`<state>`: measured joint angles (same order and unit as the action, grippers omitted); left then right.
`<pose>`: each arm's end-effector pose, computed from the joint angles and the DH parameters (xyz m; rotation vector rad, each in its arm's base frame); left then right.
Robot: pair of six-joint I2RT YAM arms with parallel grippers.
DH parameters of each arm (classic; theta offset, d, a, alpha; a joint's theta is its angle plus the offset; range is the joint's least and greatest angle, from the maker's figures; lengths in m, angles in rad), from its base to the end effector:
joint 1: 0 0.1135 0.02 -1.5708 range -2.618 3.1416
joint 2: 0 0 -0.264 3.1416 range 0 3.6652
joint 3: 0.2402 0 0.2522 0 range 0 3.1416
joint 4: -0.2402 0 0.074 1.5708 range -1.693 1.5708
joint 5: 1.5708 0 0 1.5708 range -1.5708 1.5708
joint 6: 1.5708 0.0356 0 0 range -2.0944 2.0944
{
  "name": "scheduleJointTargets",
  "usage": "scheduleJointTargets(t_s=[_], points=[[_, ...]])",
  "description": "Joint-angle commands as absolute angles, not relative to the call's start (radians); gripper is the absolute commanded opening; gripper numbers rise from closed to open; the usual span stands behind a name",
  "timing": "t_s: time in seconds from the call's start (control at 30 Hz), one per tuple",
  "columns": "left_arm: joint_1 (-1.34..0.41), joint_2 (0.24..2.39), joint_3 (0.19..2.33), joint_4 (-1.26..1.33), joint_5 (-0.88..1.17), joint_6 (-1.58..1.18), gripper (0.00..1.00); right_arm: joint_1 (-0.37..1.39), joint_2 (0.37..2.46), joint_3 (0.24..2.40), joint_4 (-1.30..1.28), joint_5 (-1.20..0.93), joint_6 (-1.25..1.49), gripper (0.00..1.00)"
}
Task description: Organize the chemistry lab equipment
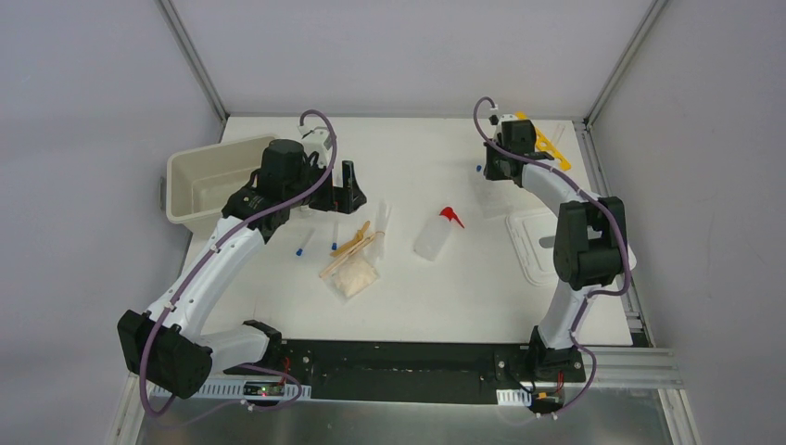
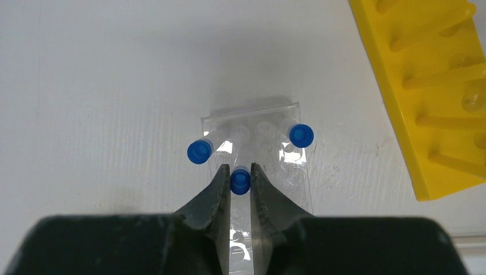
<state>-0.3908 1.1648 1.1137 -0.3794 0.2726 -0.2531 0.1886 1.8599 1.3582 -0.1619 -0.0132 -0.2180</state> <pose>0.2385 -0.1086 0.3583 0.3198 2.0256 -0.6802 0.4176 0.0802 0.2338 -0.4581 2.1869 -0.0013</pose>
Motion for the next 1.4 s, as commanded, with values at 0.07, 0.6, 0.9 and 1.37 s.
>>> scheduleJointTargets(t_s=[0.07,0.6,0.9,1.37], points=[[-0.376,1.157,1.102,-0.353,0.289,-0.25,0.99,0.195,1.881,1.406,-0.181,-0.013,-0.214,0.15],[-0.357,1.098,1.088,-0.581,0.153,-0.043,0.93,0.178,1.71,1.472,-0.325,-0.017,-0.2,0.51],[-0.33,1.091,0.93,-0.691,-0.028,0.306,0.59,0.174,1.555,1.491,-0.481,-0.062,-0.163,0.78],[-0.308,1.503,1.075,-0.621,-0.006,0.415,0.45,0.177,1.421,1.426,-0.589,-0.19,-0.091,0.79]])
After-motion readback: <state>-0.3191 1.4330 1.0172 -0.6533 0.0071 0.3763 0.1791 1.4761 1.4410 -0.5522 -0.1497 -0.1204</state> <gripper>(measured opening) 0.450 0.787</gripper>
